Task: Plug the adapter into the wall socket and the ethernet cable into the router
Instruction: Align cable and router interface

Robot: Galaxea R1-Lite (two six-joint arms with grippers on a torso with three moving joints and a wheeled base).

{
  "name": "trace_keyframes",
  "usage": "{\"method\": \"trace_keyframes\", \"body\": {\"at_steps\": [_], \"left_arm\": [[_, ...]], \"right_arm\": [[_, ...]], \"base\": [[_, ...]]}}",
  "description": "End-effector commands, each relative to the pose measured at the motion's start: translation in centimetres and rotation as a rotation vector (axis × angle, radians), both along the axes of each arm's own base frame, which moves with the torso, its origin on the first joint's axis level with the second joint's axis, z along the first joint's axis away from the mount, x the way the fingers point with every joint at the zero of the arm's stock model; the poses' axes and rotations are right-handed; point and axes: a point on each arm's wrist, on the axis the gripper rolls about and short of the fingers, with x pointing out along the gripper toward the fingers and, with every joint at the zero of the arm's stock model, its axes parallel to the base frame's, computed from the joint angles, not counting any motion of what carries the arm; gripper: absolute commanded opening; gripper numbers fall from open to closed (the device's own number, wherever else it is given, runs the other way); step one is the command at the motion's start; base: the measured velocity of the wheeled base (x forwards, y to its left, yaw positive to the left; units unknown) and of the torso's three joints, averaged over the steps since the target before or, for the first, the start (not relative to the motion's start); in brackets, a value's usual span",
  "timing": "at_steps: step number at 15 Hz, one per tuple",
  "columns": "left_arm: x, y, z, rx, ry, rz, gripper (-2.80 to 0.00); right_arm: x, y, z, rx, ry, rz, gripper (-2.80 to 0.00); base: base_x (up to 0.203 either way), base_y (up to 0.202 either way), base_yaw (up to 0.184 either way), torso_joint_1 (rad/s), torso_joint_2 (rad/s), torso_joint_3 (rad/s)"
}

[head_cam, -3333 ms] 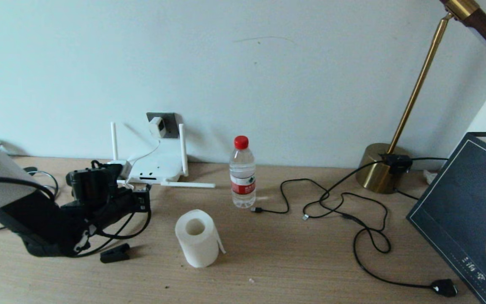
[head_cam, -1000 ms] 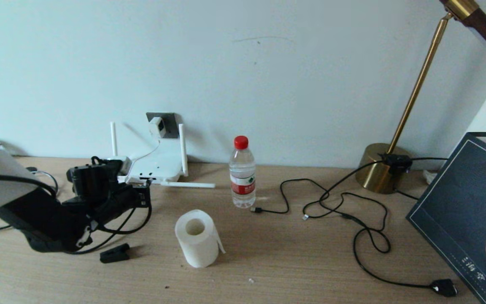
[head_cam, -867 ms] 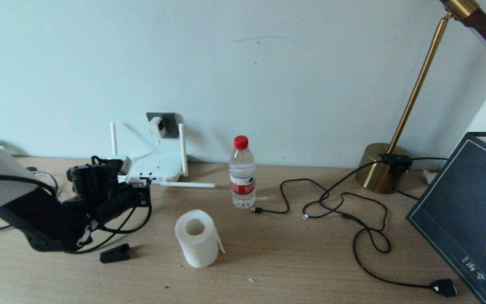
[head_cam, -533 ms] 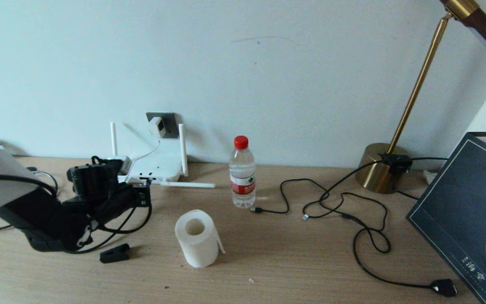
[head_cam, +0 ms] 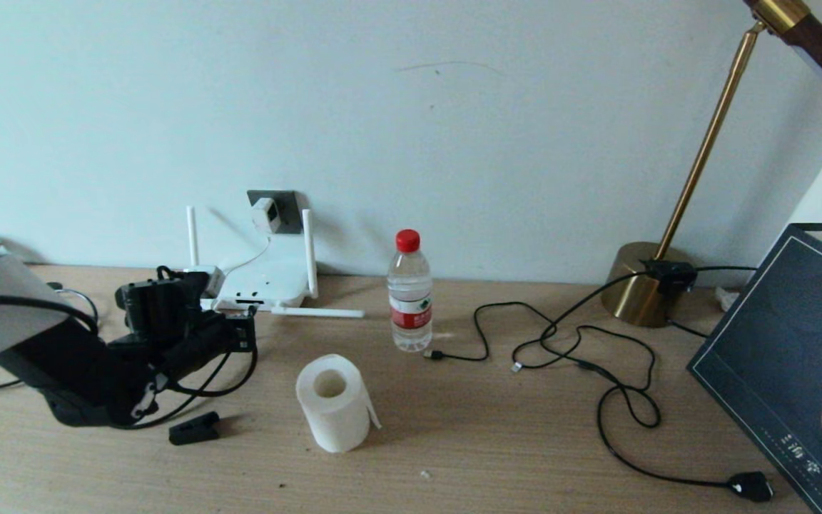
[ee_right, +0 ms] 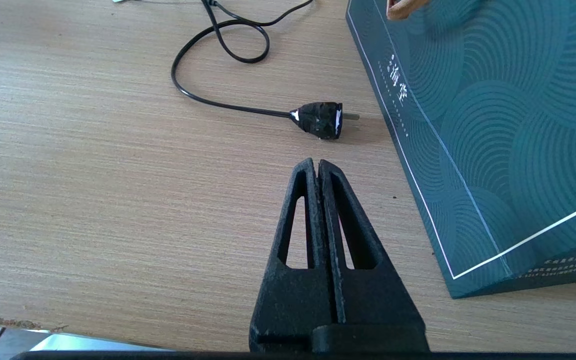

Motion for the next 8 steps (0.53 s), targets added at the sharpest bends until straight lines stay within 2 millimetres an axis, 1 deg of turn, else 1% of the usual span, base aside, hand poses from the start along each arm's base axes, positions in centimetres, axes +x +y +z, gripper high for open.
{"method": "trace_keyframes", "body": {"at_steps": [1, 8], "left_arm": [[0.05, 0.01, -0.12, 0.000, -0.002, 0.000, -2.80], [0.25, 0.00, -0.27, 0.000, -0.001, 0.000, -2.80]], "right_arm": [[0.00, 0.00, -0.02, -0.001, 0.003, 0.001, -2.80], [0.00, 0.00, -0.02, -0.001, 0.003, 0.001, -2.80]], "base": [[0.000, 0.000, 0.000, 0.000, 0.00, 0.000], [0.000, 0.000, 0.000, 0.000, 0.00, 0.000]]}}
